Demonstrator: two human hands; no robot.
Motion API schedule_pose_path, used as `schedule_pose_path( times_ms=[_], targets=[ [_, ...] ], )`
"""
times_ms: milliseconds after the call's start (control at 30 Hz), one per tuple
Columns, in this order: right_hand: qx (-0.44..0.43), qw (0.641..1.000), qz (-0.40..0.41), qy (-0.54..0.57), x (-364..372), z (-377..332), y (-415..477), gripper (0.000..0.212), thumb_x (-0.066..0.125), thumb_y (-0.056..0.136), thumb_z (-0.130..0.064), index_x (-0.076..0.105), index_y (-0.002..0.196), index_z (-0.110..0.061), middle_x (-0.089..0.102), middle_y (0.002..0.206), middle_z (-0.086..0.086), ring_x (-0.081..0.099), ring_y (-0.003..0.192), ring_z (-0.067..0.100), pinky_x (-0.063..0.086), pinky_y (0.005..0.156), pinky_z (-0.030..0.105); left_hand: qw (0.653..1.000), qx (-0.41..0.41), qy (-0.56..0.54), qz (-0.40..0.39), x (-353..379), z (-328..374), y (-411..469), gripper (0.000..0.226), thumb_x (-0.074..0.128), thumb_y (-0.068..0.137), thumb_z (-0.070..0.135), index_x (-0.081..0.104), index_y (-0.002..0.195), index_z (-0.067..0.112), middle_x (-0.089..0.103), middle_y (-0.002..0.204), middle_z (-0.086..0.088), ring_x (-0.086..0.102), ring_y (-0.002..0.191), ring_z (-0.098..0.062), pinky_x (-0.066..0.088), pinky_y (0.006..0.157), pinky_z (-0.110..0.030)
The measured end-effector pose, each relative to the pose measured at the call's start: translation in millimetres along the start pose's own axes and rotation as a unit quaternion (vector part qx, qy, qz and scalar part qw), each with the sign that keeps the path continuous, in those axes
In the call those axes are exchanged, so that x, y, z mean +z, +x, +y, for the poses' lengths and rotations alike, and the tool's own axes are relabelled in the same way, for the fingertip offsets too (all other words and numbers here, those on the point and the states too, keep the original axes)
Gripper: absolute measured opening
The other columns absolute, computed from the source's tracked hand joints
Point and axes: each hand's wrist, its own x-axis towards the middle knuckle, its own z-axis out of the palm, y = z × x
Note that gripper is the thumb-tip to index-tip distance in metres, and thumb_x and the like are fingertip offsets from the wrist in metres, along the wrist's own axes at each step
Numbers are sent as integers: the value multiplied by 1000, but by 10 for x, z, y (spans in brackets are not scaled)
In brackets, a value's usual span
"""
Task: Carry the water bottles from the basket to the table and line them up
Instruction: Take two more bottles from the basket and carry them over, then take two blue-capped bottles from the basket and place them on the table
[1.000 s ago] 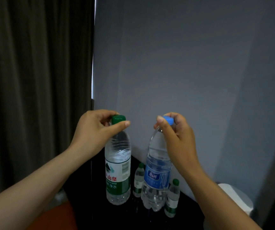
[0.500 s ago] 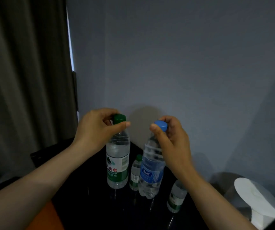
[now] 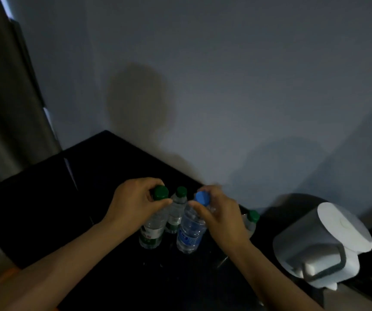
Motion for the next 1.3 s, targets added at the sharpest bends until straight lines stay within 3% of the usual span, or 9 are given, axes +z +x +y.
schedule_pose_path(
  times_ms=[200, 333, 600, 900, 1033, 1200, 1300],
  targets=[
    [47, 998, -17, -29, 276, 325, -41, 27, 67, 83, -42, 54, 103, -29, 65, 88, -10, 62, 79, 3, 51, 65, 18, 998, -7, 18, -57, 291, -426, 52, 23, 79, 66, 41, 63, 78, 29, 61, 59, 8, 59, 62, -3, 44, 50, -16],
    [75, 996, -33, -17, 366, 451, -83, 28, 65, 83, -44, 52, 104, -30, 64, 89, -10, 62, 76, 2, 51, 64, 17, 997, -16, 9, -70, 418, -526, 35, 21, 81, 67, 36, 65, 80, 28, 62, 61, 8, 59, 71, 2, 46, 58, -16],
    [97, 994, -43, -32, 530, 634, -174, 35, 63, 84, -44, 52, 111, -24, 59, 92, -11, 58, 76, -1, 48, 64, 11, 994, -14, 16, -107, 531, -664, 24, 19, 80, 69, 35, 64, 81, 32, 58, 57, 11, 59, 70, 3, 43, 51, -13],
    [115, 991, -42, -62, 621, 729, -256, 32, 60, 87, -45, 47, 112, -31, 57, 94, -15, 56, 78, -4, 44, 63, 8, 994, 20, 1, -106, 579, -746, -46, 20, 81, 68, 28, 65, 81, 27, 60, 79, 26, 59, 68, 3, 44, 58, -10],
    [128, 988, -43, -81, 629, 698, -270, 32, 59, 87, -43, 41, 113, -35, 55, 95, -15, 57, 81, -1, 43, 63, 8, 994, 18, 17, -109, 569, -703, -38, 20, 80, 69, 30, 64, 81, 28, 58, 60, 12, 58, 64, 0, 43, 51, -15],
    [160, 979, -71, -104, 617, 638, -306, 44, 62, 88, -36, 39, 125, -30, 57, 107, -9, 53, 87, 0, 41, 66, 8, 989, 17, 37, -144, 581, -622, -113, 22, 77, 72, 32, 61, 86, 28, 55, 73, 13, 54, 64, -2, 41, 57, -13],
    [165, 976, -63, -131, 561, 584, -378, 51, 64, 85, -36, 38, 129, -30, 59, 112, -8, 51, 84, -3, 39, 58, 6, 987, 12, 54, -153, 561, -599, -104, 20, 74, 75, 34, 61, 89, 28, 57, 80, 12, 54, 67, -4, 43, 60, -18]
  ],
)
